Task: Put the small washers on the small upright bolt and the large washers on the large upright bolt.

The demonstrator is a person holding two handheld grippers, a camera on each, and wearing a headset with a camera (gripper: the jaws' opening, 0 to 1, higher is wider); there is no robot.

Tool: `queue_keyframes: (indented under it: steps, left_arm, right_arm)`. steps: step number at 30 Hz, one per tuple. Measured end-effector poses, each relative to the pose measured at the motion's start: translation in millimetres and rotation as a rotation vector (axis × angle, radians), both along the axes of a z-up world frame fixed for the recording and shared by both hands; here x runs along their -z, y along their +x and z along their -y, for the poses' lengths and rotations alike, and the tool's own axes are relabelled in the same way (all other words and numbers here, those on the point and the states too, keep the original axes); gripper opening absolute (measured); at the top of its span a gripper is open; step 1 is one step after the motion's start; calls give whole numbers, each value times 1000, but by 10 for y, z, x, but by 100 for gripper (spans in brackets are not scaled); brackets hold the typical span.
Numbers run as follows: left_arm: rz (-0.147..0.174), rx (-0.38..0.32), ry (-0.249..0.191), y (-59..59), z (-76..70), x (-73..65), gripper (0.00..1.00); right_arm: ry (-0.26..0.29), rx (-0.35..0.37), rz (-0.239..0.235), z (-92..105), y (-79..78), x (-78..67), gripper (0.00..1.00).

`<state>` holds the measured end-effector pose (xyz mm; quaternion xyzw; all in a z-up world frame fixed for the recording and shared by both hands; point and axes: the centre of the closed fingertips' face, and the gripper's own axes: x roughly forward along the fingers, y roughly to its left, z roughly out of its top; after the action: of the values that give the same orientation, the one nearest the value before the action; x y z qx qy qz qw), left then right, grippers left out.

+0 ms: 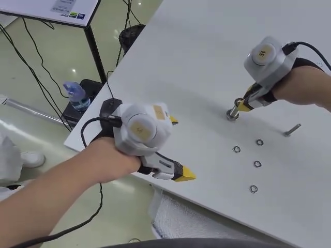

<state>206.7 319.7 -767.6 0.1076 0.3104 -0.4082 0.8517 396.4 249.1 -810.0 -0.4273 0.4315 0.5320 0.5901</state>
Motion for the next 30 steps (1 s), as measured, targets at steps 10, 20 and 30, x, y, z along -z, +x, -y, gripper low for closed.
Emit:
queue_keyframes:
  steps: [10, 20, 30]
  left_arm:
    - [-6, 7, 2, -12, -7, 16, 81]
    - [-6, 10, 15, -14, -27, 23, 80]
    - [-4, 9, 12, -5, -25, 24, 81]
  right_arm:
    - [-21, -12, -6, -25, -6, 108, 21]
    - [-47, -26, -8, -21, 2, 239, 21]
    - [-73, -42, 2, -20, 11, 378, 21]
